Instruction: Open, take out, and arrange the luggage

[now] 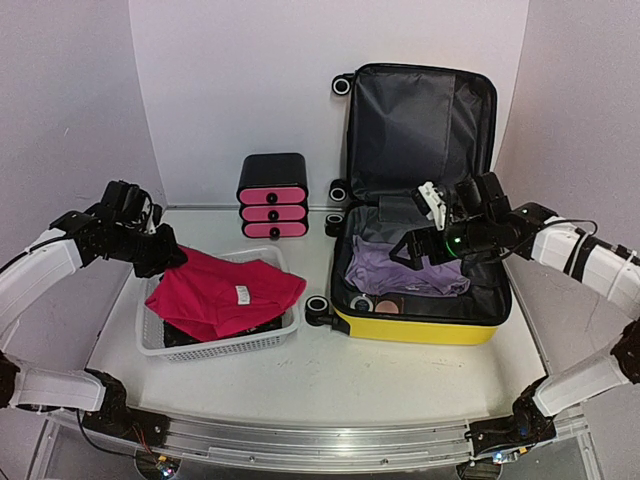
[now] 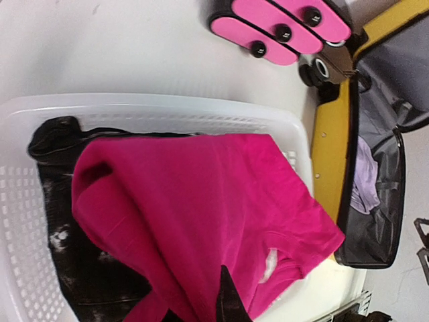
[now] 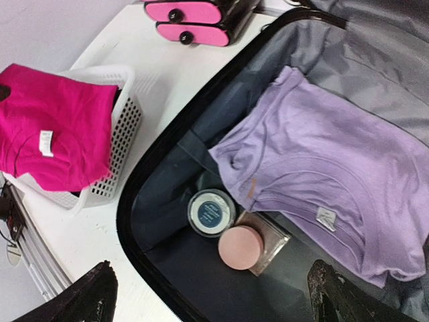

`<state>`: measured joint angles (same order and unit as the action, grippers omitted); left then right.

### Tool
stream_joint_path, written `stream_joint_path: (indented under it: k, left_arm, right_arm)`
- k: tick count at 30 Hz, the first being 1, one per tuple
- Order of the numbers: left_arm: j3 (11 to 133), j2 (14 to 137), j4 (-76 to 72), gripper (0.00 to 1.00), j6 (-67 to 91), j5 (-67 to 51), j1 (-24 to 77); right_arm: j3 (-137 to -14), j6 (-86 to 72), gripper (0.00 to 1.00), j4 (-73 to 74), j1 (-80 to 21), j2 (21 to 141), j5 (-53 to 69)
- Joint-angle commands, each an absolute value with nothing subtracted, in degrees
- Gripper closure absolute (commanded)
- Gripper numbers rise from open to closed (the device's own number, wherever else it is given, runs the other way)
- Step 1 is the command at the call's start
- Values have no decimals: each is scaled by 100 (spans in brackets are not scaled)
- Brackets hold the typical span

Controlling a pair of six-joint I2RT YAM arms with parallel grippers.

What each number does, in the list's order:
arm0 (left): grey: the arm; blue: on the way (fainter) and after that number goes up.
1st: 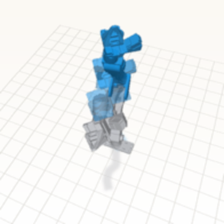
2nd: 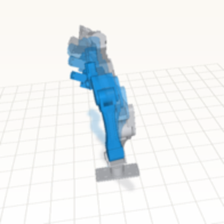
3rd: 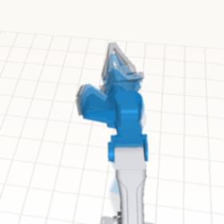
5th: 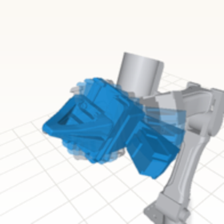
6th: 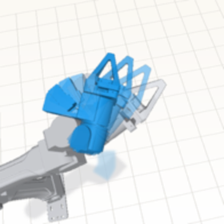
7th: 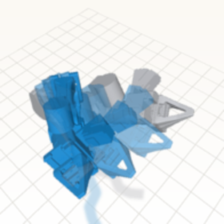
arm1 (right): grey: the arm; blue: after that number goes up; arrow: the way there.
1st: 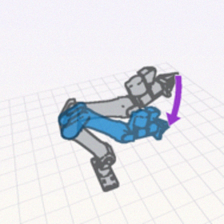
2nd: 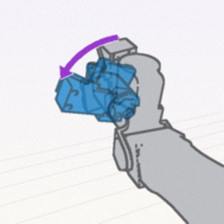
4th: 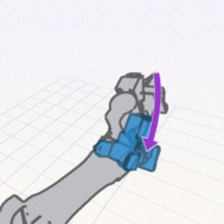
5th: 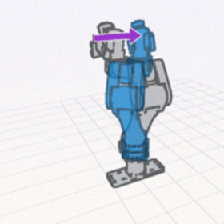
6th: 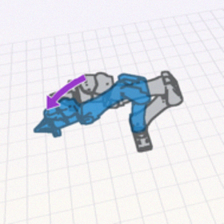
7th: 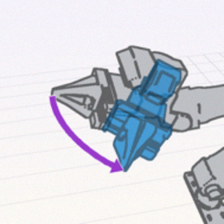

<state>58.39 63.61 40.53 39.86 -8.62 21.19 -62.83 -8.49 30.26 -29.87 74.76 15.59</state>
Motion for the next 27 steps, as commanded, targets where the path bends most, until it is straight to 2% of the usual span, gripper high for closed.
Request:
stream_joint_path:
  k: [1, 8, 12, 13, 17, 21, 27]
  left_arm:
    - [5663, 6265, 4150, 100, 3238, -1455, 1583]
    - [5102, 6316, 3643, 100, 2650, -1602, 1294]
    - [4939, 6498, 3583, 100, 2561, -1121, 1240]
    - [4911, 6586, 3650, 98, 2626, -925, 1228]
    - [4878, 6789, 4113, 63, 3070, -78, 1228]
    - [5016, 6714, 4511, 52, 3164, 511, 1228]
    - [5402, 6144, 5119, 42, 3021, 811, 1239]
  right_arm:
    - [-6776, -714, 2, 2979, -3435, 7737, 1281]
    - [-7067, -688, 2, 2979, -3861, 8151, 1136]
    - [-7181, -689, 2, 2979, -4024, 8348, 1123]
    - [-7207, -686, 2, 2979, -4058, 8383, 1121]
    - [-7250, -668, 2, 2979, -4151, 8482, 1090]
    - [-7304, -646, 2, 2979, -4200, 8592, 1090]
    - [-7330, -578, 2, 2988, -4219, 8659, 1036]
